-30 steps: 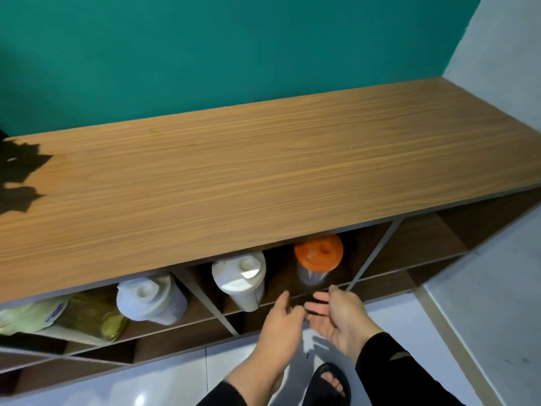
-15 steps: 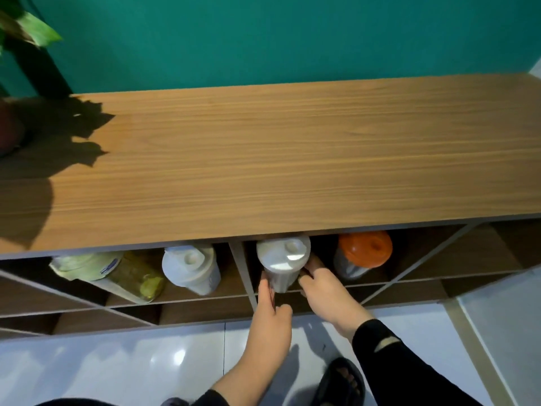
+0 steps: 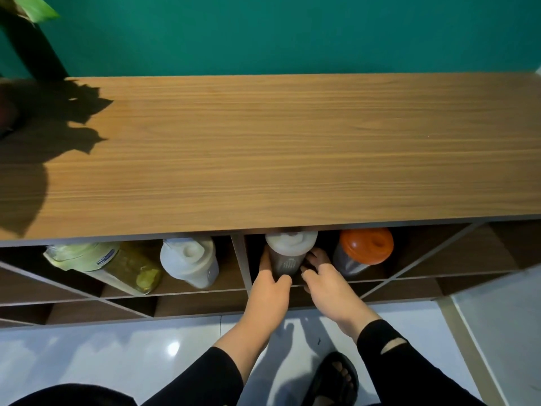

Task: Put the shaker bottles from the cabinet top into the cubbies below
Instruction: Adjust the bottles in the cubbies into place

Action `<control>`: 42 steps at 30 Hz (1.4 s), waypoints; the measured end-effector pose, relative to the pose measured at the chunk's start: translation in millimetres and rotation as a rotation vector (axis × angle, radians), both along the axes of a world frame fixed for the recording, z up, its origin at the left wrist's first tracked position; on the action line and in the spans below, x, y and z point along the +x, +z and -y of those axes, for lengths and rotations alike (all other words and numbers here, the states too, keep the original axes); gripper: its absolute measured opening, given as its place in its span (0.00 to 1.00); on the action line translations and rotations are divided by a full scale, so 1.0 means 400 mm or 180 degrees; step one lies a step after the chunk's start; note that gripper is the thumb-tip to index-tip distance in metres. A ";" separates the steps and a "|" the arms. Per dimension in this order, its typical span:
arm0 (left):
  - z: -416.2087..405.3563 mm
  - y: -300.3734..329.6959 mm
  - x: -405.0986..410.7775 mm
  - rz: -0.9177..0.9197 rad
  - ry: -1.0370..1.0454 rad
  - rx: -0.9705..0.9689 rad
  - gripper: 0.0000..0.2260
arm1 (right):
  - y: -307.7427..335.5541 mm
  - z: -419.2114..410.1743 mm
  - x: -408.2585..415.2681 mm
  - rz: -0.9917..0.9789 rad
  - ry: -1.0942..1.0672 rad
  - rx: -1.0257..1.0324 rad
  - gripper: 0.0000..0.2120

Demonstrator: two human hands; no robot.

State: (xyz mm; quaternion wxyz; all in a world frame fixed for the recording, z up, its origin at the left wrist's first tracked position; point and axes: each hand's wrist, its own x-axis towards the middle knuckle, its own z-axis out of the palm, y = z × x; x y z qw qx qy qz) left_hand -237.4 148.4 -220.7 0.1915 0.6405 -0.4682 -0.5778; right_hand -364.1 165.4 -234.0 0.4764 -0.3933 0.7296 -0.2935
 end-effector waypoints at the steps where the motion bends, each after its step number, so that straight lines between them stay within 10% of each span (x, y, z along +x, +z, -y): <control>1: -0.001 0.001 0.000 -0.0012 0.0008 -0.0028 0.15 | 0.002 0.000 0.000 0.0004 0.0001 0.0008 0.21; 15: -0.032 0.004 0.021 -0.0184 -0.0216 -0.0131 0.30 | 0.004 -0.008 0.016 -0.0811 0.0282 0.0491 0.17; 23: -0.111 -0.013 0.205 -0.0223 0.1102 0.0263 0.12 | 0.040 -0.055 0.200 -0.0836 0.2145 0.0976 0.09; 28: -0.062 -0.007 0.346 -0.0217 0.1624 -0.0020 0.23 | 0.029 -0.027 0.382 0.0331 0.0908 0.0538 0.31; 39: 0.025 -0.025 0.402 -0.0379 0.0882 -0.0156 0.31 | 0.017 0.092 0.490 0.0496 -0.0224 0.0214 0.33; 42: 0.060 -0.042 0.409 -0.0217 0.0803 -0.0178 0.28 | 0.009 0.078 0.501 0.0427 -0.0264 0.0377 0.19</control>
